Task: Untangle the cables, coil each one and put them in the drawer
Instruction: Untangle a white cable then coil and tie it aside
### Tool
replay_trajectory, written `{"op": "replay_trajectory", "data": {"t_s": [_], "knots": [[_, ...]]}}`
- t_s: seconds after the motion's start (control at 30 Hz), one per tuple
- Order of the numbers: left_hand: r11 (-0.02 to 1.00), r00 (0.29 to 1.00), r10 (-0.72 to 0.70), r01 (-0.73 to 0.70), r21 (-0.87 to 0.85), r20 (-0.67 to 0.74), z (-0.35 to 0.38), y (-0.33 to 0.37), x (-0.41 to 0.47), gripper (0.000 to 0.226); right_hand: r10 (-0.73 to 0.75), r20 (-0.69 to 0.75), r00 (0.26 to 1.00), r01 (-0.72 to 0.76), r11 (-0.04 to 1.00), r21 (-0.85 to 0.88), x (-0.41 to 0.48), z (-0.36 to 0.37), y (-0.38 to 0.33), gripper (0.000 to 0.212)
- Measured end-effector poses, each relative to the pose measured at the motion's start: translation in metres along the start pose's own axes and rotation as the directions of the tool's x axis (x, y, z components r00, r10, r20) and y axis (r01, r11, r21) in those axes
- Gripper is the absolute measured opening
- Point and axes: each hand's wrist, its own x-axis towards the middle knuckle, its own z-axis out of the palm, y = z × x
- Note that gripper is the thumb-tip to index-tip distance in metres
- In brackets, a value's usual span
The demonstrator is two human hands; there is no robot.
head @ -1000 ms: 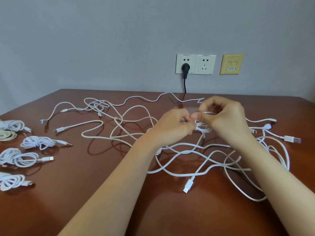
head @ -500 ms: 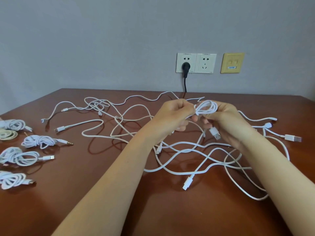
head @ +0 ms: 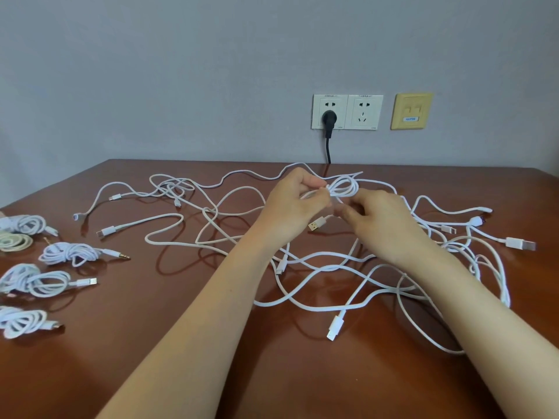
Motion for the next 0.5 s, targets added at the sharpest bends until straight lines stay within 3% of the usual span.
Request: {"op": "replay_trajectory", "data": {"t_s": [0.17,0.27,0.33,0.4,0.5], "knots": [[0.989,0.998,0.045,-0.038,0.146,-0.043,0.0,-0.007,0.001,0.008,-0.136,0.077,0.988,0.15,0.961,-0.234,-0.009,0.007,-0.007,0.023],[0.984,0.998,0.055,-0.052,0.17,-0.014,-0.002,-0.009,0.002,0.012,-0.373,-0.072,0.925,0.298,0.83,-0.471,-0.008,0.01,-0.007,0.013],[0.982,0.998,0.062,-0.063,0.176,0.013,-0.002,-0.008,0.002,0.012,-0.473,-0.198,0.859,0.318,0.794,-0.518,-0.006,0.006,-0.005,0.012],[0.975,0.996,0.054,-0.067,0.212,0.066,-0.002,-0.008,0.001,0.008,-0.492,-0.189,0.85,0.331,0.778,-0.534,-0.004,0.004,0.0,0.018],[0.955,0.99,0.027,-0.065,0.288,0.136,0.001,-0.009,-0.002,0.006,-0.484,-0.142,0.863,0.367,0.796,-0.48,-0.003,0.003,0.003,0.008]]}}
